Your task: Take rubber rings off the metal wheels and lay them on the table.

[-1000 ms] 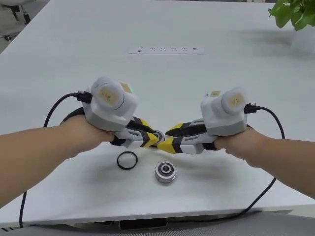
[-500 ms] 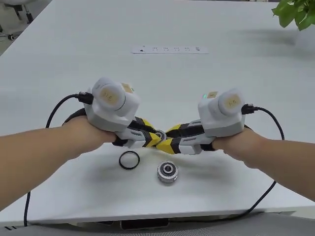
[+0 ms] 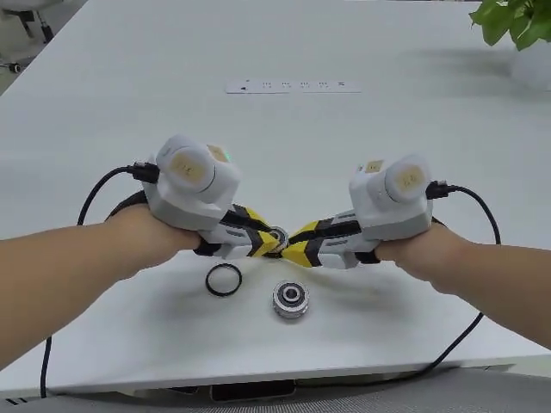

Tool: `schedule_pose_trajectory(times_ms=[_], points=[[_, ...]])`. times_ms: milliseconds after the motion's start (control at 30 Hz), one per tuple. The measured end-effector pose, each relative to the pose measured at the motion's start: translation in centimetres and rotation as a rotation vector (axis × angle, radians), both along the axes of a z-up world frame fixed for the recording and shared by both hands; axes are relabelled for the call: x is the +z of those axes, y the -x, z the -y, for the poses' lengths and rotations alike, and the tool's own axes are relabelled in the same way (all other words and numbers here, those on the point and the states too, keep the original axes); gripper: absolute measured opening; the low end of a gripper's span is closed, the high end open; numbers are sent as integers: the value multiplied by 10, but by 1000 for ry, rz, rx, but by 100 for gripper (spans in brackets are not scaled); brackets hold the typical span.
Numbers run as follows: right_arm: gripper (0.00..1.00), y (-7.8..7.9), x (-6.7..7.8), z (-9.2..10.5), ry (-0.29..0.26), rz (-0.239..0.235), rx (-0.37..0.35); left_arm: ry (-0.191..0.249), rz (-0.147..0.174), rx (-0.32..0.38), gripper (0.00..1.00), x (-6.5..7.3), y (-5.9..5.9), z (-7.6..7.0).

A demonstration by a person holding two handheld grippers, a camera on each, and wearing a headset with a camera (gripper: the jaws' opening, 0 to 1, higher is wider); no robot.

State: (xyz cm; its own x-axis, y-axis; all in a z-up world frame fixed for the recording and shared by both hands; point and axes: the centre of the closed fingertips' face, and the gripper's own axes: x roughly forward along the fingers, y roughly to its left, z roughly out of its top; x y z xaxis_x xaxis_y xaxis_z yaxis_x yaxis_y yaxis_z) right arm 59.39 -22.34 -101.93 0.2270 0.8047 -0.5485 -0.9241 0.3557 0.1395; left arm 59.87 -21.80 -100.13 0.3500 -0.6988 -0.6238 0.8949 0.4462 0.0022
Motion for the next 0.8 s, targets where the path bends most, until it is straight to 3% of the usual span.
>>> schedule_pose_trajectory(times_ms=[267,400,733,800], points=[[0,-1,0,3,9,-10,-18,-4,3,4,13,0,-1,0],[0,-1,1,6,-25,-76,-70,0,-1,14,13,0,-2,0],[0,0,7,12,-75,-149,-149,-6,-5,24,12,-2,-3,-1],[0,-3,11,10,-109,-165,-176,-7,-5,26,12,-2,-2,0]])
